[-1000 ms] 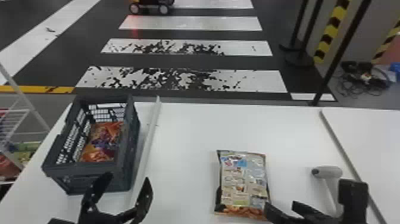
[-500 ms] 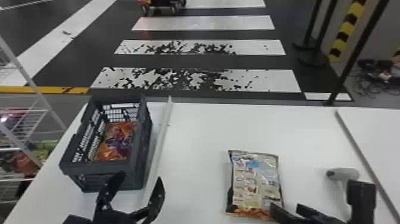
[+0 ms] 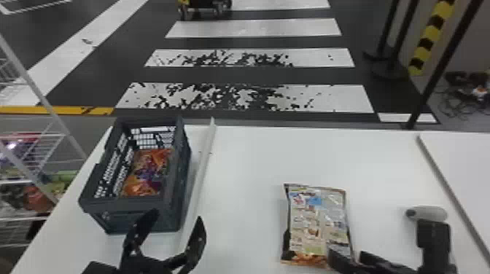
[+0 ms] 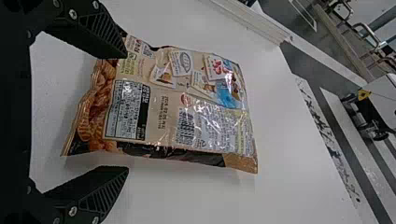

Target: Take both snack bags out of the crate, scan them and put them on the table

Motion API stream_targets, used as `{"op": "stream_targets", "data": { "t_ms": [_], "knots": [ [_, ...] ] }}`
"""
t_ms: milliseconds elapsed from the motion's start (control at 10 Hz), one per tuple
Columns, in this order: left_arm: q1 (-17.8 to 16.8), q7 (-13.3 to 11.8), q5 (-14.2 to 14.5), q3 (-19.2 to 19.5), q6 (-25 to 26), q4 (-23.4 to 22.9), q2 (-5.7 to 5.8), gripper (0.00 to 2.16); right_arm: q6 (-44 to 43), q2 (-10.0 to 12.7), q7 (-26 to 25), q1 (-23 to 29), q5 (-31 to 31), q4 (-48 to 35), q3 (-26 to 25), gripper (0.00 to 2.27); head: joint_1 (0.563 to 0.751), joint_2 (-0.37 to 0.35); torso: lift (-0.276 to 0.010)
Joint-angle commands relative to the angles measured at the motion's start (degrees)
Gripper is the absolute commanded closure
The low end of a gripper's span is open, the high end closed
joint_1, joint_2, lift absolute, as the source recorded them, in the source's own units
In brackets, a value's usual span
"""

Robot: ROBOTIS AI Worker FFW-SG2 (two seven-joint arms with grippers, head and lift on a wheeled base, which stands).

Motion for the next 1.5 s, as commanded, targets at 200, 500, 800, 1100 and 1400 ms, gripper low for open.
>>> {"op": "stream_targets", "data": {
  "t_ms": [200, 500, 800, 1100, 1400],
  "knots": [
    [0.0, -0.02, 0.0, 0.0, 0.18, 0.0, 0.09, 0.15, 0.15, -0.09, 0.0, -1.14, 0.24, 2.32, 0.43, 0.18, 0.695, 0.101, -0.093],
    [0.0, 0.07, 0.0, 0.09, 0.18, 0.0, 0.18, 0.15, 0.15, -0.35, 0.0, -1.84, 4.02, 2.85, 2.01, 1.65, 0.695, 0.104, -0.093],
    [0.0, 0.07, 0.0, 0.09, 0.18, 0.17, 0.18, 0.15, -0.02, -0.7, 0.53, -1.66, 8.24, 2.67, 3.06, 2.26, 0.695, 0.099, -0.093],
    [0.09, 0.07, 0.18, 0.09, 0.0, 0.44, 0.18, 0.15, -1.43, -0.61, 0.97, -0.87, 8.94, 1.44, 3.41, 2.26, 0.695, 0.101, -0.093],
    [0.18, 0.07, 0.18, 0.26, -0.18, 0.44, 0.0, 0.15, 1.56, -0.26, 0.71, -0.26, 1.82, -4.8, -3.71, 2.26, 0.695, 0.086, -0.093]
  ]
}}
